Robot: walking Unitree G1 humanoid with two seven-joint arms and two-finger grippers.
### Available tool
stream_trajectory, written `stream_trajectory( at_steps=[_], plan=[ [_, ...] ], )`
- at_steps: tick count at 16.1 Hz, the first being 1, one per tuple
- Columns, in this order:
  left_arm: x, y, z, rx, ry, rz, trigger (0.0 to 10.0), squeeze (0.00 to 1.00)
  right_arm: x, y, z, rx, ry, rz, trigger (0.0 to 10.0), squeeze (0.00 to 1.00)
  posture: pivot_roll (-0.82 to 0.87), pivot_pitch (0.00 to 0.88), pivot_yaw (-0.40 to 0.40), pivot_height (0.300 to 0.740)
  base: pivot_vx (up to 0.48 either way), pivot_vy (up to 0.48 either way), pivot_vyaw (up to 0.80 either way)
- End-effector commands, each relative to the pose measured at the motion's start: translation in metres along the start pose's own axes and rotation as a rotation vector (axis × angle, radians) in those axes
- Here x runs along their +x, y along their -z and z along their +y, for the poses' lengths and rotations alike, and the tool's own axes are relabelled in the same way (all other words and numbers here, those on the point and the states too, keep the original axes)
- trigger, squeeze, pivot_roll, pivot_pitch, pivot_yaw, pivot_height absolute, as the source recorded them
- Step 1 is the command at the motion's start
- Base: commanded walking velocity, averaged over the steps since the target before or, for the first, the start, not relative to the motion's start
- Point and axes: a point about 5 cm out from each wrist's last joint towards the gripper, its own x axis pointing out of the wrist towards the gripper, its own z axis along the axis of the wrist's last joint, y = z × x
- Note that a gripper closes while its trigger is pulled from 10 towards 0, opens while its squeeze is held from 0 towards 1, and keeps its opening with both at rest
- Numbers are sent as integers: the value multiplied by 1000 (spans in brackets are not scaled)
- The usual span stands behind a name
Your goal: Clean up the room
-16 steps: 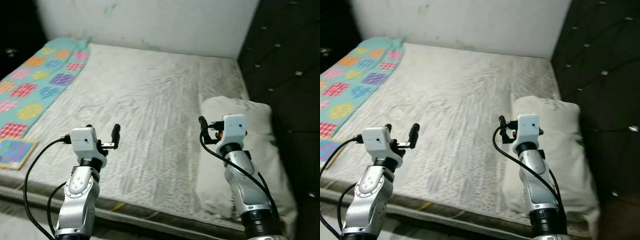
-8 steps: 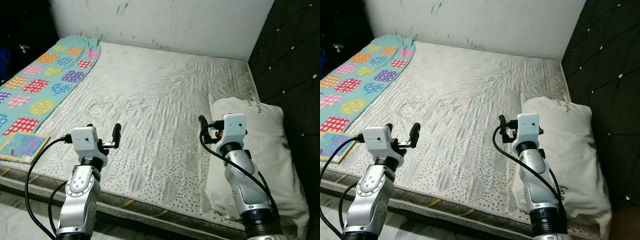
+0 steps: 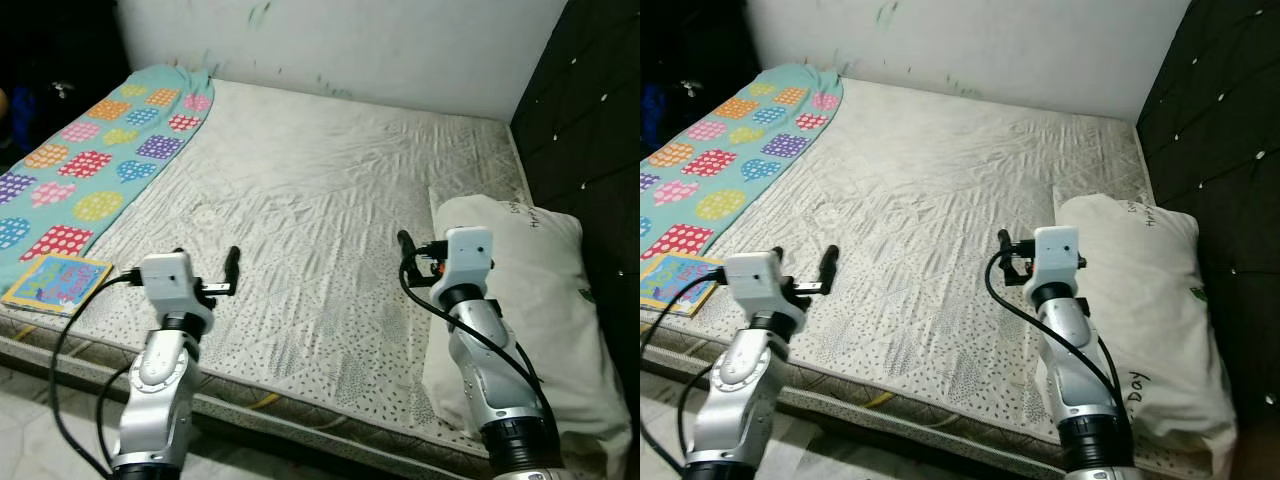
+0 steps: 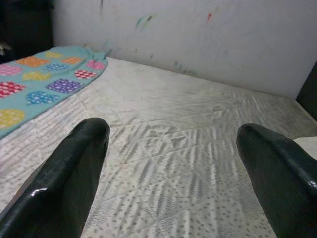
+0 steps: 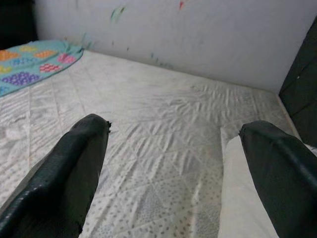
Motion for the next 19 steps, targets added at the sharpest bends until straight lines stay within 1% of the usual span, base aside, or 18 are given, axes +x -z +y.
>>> stream_trajectory(
  at_steps=[1,8,11,13,18,19],
  plan=[
    [2,1,-6,-5,15,0,10000,0,1,-3,-5,-11,11,-9,10000,0,-38,17,15,740,0,480,0],
    [2,2,-8,-13,15,-3,10000,0,3,-5,-7,-22,7,-18,10000,0,-43,17,11,740,0,455,0],
    [1,0,-12,-17,57,-19,10000,0,1,-6,-8,-27,9,-20,10000,0,-51,19,11,740,0,0,0],
    [-1,-2,-16,-44,90,-36,10000,0,1,-6,-9,-32,7,-21,10000,0,-54,20,10,740,0,0,0],
    [-2,-2,-16,-58,103,-43,10000,0,2,-7,-8,-32,1,-24,10000,0,-53,20,8,740,0,0,0],
    [-2,-3,-16,-61,110,-46,10000,0,2,-7,-8,-34,0,-23,10000,0,-53,20,8,740,281,0,0]
  ],
)
